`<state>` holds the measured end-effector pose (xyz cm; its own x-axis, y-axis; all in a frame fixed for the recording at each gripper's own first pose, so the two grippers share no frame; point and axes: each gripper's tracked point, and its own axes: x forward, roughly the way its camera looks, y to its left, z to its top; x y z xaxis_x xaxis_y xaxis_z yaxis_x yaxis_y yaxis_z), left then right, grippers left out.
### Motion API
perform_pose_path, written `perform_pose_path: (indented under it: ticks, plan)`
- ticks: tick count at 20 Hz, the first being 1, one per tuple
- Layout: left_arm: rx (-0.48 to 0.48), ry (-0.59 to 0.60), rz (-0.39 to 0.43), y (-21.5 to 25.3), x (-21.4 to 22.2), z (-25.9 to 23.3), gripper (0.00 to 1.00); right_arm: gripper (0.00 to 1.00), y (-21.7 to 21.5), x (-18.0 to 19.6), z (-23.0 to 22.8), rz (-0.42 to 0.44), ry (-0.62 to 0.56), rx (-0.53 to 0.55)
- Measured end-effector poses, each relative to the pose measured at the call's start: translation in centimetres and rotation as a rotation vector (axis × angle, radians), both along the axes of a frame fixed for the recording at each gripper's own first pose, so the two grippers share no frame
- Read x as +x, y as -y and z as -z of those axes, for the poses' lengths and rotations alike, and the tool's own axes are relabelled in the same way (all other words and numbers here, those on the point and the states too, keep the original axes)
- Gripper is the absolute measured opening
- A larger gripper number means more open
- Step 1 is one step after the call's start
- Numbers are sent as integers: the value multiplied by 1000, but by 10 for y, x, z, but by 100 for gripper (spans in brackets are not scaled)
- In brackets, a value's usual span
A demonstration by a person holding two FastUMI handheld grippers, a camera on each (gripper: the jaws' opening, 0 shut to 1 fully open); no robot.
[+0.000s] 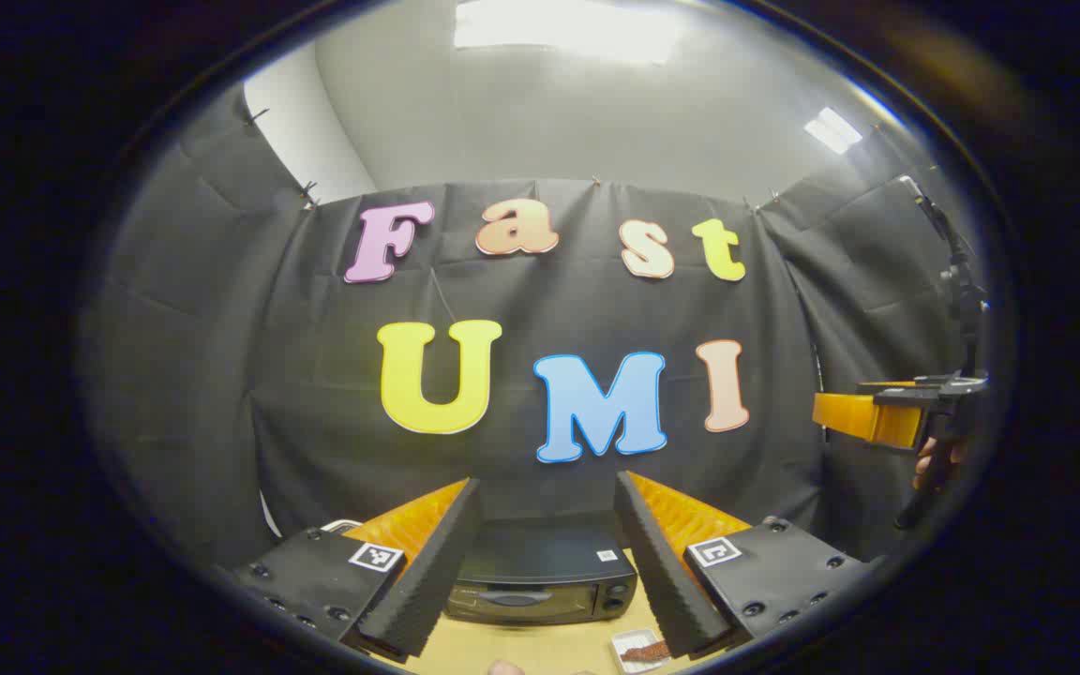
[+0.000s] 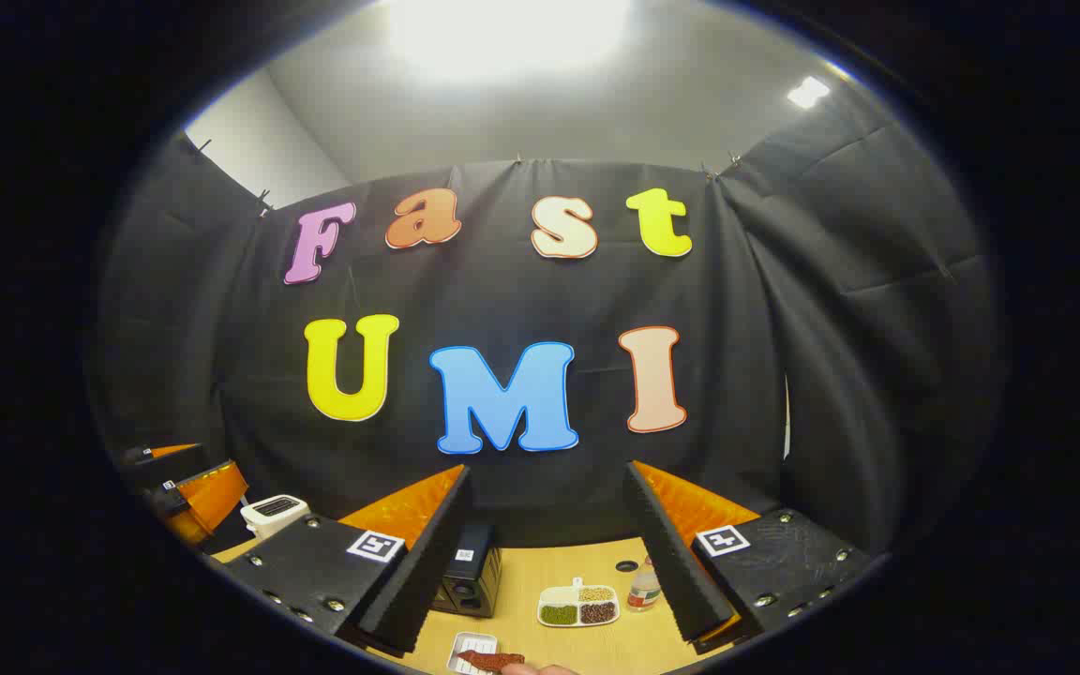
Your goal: Open the electric oven with the left hand, put the food in, and close the electric oven.
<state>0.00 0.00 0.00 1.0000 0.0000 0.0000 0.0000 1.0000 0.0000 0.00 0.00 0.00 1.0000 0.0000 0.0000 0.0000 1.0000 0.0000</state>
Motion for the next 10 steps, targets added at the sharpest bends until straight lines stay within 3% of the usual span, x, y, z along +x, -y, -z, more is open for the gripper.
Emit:
perform_pose_path:
  ticks: [6, 7, 10]
  plan:
    - [-3, 1, 10, 8, 1, 1, 98, 98, 8, 11, 11, 34, -48, 81]
    - [-1, 2, 11, 9, 2, 0, 94, 98, 10, 12, 16, 47, -57, 92]
    - [-4, -4, 13, 10, 1, 3, 98, 98, 16, 13, 22, 61, -70, 112]
